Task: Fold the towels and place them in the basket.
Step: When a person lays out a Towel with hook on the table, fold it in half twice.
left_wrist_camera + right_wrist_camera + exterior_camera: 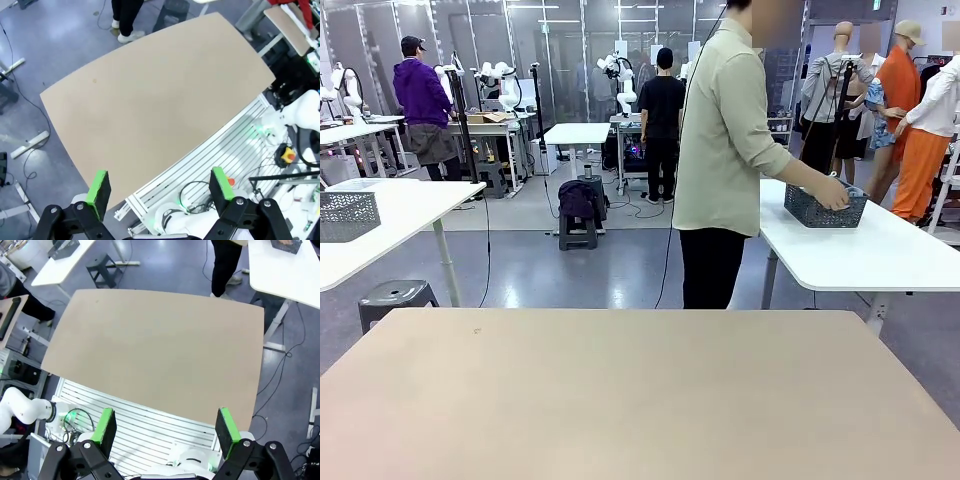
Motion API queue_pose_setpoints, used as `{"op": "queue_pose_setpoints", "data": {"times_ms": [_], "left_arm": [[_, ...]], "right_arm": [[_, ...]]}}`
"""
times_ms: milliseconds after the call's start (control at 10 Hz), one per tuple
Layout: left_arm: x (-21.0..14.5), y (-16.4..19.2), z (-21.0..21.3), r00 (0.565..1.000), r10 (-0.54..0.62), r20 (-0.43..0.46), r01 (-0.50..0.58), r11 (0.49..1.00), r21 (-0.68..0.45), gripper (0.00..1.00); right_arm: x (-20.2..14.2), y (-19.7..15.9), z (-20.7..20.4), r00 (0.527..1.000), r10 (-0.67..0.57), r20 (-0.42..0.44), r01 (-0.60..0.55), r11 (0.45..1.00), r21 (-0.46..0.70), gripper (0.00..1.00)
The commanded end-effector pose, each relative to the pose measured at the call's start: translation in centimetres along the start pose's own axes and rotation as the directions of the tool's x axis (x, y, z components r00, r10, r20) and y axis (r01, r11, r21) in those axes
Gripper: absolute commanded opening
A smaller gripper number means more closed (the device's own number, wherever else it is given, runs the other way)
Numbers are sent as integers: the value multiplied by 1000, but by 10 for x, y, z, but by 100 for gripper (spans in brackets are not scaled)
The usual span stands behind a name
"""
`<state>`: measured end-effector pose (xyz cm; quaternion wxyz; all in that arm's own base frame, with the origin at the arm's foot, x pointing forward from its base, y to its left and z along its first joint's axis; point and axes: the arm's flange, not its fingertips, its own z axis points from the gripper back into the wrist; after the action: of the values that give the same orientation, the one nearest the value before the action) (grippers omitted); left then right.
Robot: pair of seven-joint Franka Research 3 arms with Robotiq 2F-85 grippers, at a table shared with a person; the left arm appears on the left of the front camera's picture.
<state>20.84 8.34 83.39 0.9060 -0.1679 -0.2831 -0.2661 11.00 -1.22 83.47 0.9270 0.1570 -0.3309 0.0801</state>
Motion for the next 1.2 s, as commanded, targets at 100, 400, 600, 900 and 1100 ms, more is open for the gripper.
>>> {"op": "queue_pose_setpoints", "data": {"times_ms": [100, 400, 600, 900, 1100], "left_arm": [[0, -2, 2, 1000, -6, 11, 6, 1000, 3, 100], [0, -2, 2, 1000, -6, 11, 6, 1000, 3, 100], [0, -2, 2, 1000, -6, 11, 6, 1000, 3, 100], [0, -2, 2, 1000, -6, 11, 6, 1000, 3, 100], [0, -2, 2, 1000, -6, 11, 6, 1000, 3, 100]], "right_arm": [[0, 1, 2, 1000, 6, 9, -6, 1000, 4, 100], [0, 1, 2, 1000, 6, 9, -6, 1000, 4, 100], [0, 1, 2, 1000, 6, 9, -6, 1000, 4, 100], [0, 1, 2, 1000, 6, 9, -6, 1000, 4, 100], [0, 1, 2, 1000, 6, 9, -6, 1000, 4, 100]]}}
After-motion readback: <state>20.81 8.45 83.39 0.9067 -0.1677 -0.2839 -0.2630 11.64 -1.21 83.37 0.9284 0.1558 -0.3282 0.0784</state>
